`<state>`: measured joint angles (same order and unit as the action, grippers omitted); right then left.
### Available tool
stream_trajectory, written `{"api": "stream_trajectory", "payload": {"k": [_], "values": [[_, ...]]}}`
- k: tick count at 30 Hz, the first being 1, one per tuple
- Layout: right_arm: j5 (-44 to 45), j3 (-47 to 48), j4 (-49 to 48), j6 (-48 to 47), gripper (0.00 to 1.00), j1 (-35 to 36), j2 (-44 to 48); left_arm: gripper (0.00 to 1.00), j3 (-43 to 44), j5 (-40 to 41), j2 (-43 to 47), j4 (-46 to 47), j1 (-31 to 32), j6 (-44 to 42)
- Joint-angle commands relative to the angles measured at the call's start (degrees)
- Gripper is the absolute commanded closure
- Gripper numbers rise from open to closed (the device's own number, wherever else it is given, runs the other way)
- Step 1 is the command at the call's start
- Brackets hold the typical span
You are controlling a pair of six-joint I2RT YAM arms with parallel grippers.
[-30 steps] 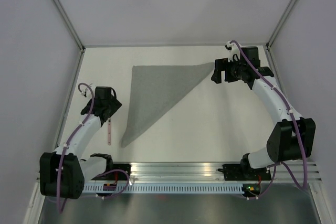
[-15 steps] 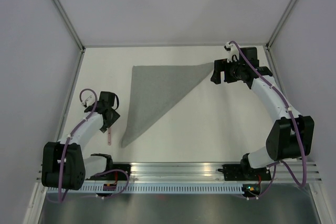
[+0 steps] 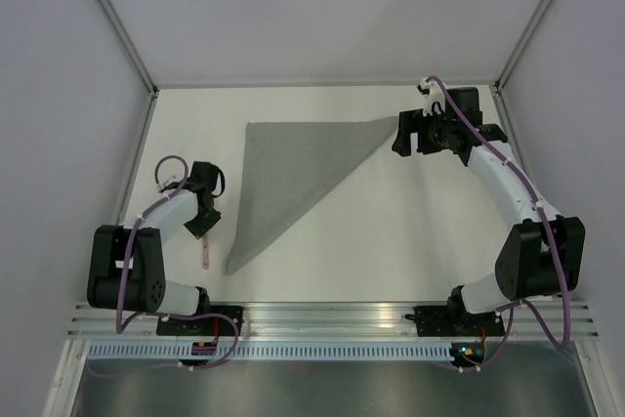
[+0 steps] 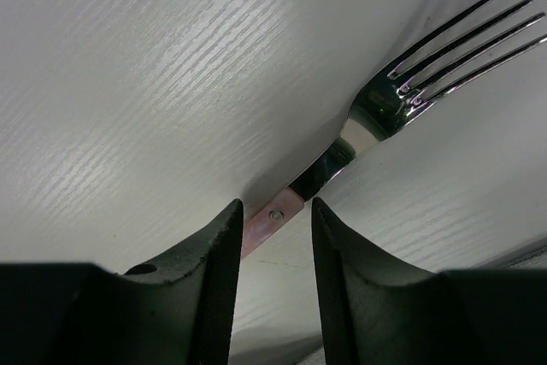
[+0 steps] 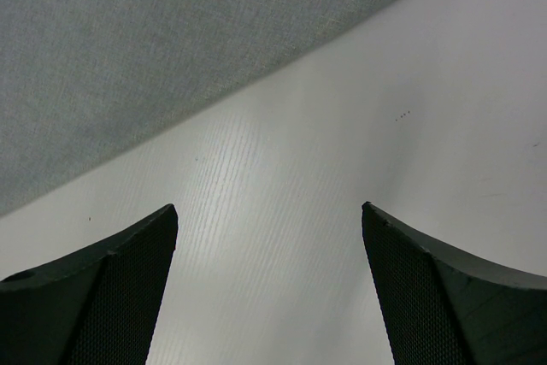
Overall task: Fold the napkin, place the utensils inside, and roll it up
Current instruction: Grab a utensil with the left arm
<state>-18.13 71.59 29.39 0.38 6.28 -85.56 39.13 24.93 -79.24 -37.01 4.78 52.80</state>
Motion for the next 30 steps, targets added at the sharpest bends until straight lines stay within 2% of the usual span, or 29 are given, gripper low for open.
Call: {"api": "stream_trajectory", "payload": {"k": [1,14,17,18,21,30], "values": [[0.73,0.83,0.06,0.5,0.07,0.22,2.15,0.58,3.4,-0.06,-3.28,0.36,-0.56,-2.34],[0.99,0.92,0.06,0.58,0.07,0.22,1.89,0.73,11.04,-1.37,-13.74,4.05,-3.37,-10.25],[1.08,0.83,0.06,0.58,0.07,0.22,1.71,0.8,12.8,-1.46,-15.67,5.46,-3.98,-12.53],[1.08,0.83,0.06,0.5,0.07,0.22,1.62,0.87,13.5,-1.46,-16.11,5.46,-4.33,-13.15],[1.17,1.0,-0.03,0.58,0.07,0.22,1.45,0.98,16.4,-0.15,-18.13,5.81,-4.34,-16.05],[1.78,1.01,-0.03,0.5,0.07,0.31,1.18,0.98,24.4,-0.49,-17.09,8.36,-4.34,-24.84]]}}
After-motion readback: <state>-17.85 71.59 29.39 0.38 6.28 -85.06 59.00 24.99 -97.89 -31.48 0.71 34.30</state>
